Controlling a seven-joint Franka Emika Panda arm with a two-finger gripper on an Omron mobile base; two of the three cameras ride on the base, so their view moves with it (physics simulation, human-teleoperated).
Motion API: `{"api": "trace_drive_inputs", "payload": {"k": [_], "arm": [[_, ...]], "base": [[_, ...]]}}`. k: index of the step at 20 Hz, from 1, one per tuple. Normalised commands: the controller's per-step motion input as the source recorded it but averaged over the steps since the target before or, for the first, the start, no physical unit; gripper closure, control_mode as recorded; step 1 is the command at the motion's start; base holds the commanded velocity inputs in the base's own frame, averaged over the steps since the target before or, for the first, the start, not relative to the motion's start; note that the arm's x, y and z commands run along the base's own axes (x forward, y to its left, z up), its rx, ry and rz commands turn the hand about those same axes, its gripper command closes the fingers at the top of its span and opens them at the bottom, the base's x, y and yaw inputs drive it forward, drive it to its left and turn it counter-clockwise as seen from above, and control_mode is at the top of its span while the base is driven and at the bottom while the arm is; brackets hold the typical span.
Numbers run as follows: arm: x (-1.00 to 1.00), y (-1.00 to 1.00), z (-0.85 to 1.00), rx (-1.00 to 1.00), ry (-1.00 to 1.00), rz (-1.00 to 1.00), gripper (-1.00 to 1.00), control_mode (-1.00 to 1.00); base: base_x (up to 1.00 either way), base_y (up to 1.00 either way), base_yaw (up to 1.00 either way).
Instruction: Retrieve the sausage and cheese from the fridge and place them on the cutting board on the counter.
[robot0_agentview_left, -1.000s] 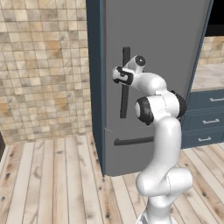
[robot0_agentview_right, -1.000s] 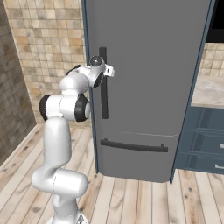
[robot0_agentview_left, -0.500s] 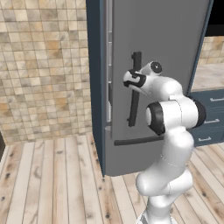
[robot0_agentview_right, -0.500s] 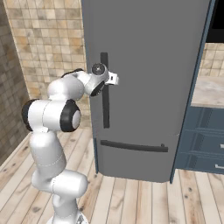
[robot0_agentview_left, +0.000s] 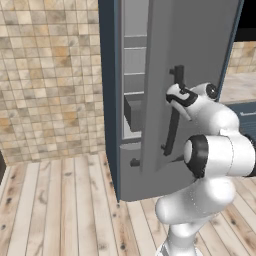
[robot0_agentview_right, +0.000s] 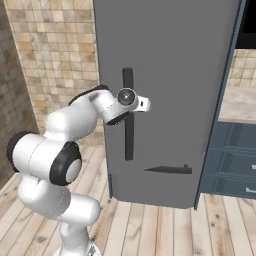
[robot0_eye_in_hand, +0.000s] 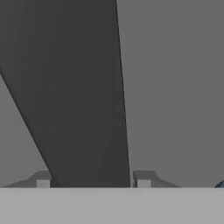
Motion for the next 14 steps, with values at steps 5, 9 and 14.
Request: {"api": "trace_drive_inputs", "payload": {"k": [5,9,14], "arm": [[-0.96,-1.0,0.08,0.0,0.0,0.01,1.0,-1.0],[-0.83,-1.0,0.1,0.0,0.0,0.02,1.0,-1.0],[-0.66,-0.87,0.13,0.0,0.0,0.03,1.0,-1.0]], "base": [[0.0,0.0,0.0],[0.0,0.0,0.0],[0.0,0.0,0.0]]}}
